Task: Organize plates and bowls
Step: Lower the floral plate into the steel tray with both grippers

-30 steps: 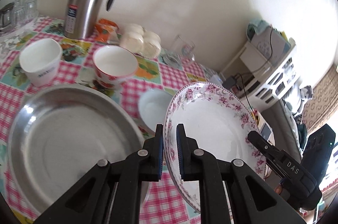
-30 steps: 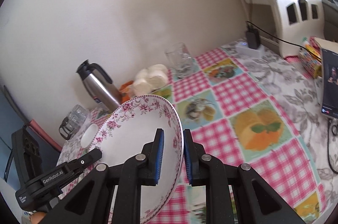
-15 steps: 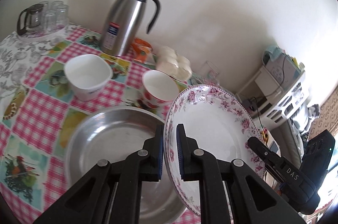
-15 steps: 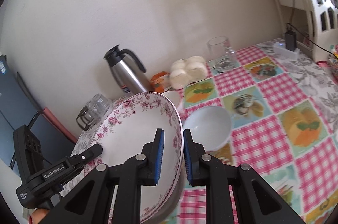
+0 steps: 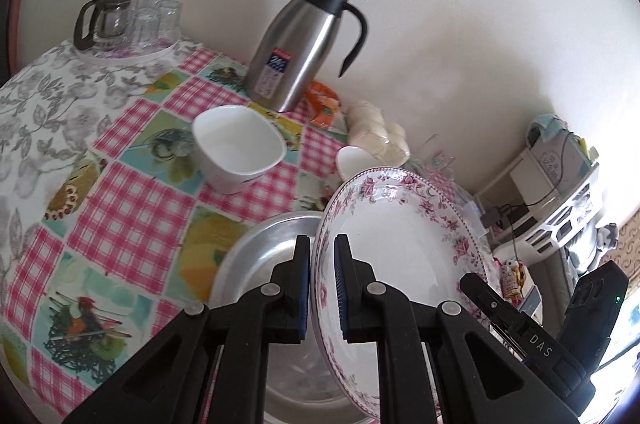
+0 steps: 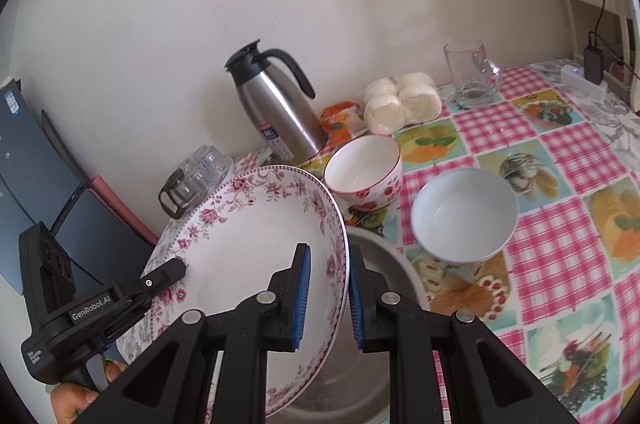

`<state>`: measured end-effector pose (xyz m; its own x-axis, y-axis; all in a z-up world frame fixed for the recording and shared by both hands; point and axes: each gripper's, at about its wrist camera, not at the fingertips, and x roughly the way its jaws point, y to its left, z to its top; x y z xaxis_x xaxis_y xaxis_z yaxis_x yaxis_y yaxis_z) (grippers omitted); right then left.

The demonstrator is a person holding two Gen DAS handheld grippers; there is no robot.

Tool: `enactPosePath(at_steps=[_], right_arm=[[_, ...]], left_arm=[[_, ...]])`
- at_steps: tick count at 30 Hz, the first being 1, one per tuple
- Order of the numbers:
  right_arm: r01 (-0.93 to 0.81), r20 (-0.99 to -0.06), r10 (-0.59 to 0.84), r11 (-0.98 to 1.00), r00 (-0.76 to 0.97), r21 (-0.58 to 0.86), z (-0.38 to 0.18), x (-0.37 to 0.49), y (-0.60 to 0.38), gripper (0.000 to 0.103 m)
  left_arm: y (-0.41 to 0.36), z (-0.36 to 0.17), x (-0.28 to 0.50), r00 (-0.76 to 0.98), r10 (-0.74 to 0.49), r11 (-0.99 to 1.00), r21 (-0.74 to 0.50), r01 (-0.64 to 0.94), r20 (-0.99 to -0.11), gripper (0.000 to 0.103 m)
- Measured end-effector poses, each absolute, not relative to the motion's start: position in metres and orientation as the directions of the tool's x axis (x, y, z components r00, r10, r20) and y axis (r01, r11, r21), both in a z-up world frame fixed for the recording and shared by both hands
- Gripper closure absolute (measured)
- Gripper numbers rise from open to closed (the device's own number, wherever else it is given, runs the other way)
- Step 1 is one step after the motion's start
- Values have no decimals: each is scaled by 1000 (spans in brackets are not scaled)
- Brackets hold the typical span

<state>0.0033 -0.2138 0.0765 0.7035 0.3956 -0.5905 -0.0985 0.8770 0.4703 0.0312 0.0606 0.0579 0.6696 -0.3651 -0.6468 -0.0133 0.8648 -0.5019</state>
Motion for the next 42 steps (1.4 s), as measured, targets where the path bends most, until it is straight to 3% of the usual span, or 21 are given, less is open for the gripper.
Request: enactPosePath(at_steps=[16, 42], right_arm=[[-34, -709, 380, 892, 594, 450, 18, 24, -197, 84], [5, -777, 365, 904, 512, 428, -18, 34, -200, 84]], left_arm=[[68, -3, 52, 524, -339, 879, -461, -119, -781, 91], [56, -35, 61, 395, -301, 905, -390, -168, -868, 91]])
